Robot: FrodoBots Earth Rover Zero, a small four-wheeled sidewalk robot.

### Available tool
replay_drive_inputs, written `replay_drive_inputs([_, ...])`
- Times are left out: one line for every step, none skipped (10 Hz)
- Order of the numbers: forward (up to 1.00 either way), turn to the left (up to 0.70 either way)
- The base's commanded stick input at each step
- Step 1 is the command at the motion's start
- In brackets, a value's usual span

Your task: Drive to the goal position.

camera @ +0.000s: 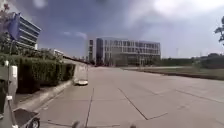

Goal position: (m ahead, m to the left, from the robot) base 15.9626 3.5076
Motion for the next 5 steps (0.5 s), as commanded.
replay_drive_inputs([0.7,0.0])
replay_drive_inputs([0.7,0.0])
replay_drive_inputs([0.7,0.0])
replay_drive_inputs([0.7,0.0])
replay_drive_inputs([0.7,0.0])
